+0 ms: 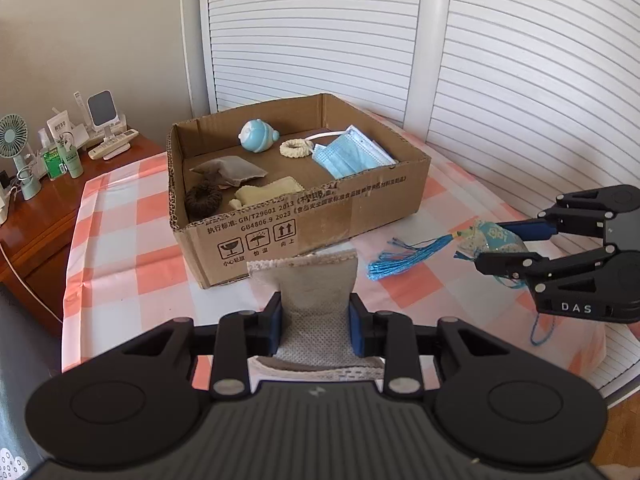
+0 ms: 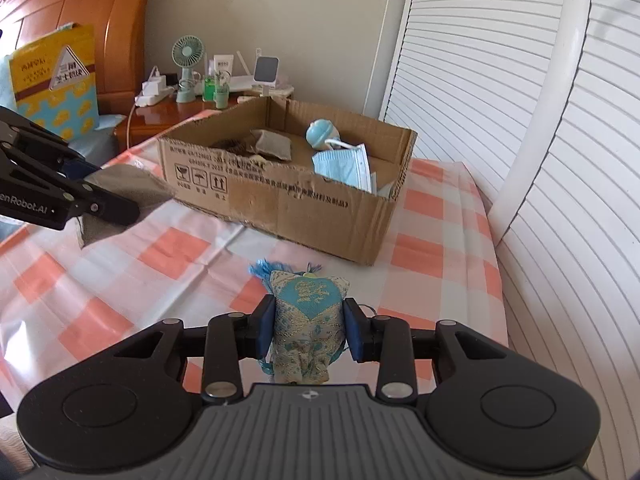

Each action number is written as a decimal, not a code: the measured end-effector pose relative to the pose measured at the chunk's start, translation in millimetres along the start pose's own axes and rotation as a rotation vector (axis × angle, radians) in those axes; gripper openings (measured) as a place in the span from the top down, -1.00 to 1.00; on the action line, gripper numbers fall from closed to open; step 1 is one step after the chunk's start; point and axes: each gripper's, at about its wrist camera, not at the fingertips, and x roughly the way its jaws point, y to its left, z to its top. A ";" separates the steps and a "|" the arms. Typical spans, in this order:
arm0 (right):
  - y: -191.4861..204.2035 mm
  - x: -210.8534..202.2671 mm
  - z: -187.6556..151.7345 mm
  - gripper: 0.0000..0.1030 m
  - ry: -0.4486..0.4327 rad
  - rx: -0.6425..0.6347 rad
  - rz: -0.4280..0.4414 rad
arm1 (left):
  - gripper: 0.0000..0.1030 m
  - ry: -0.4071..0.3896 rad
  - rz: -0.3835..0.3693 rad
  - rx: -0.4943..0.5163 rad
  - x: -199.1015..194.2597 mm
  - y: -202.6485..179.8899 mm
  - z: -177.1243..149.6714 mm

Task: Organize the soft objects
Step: 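Carry both pouches into the box and open both grippers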

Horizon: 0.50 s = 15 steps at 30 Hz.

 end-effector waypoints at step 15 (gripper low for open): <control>-23.1 -24.3 45.2 0.22 -0.075 -0.010 0.008 | 0.40 -0.062 -0.030 0.036 32.0 14.1 94.0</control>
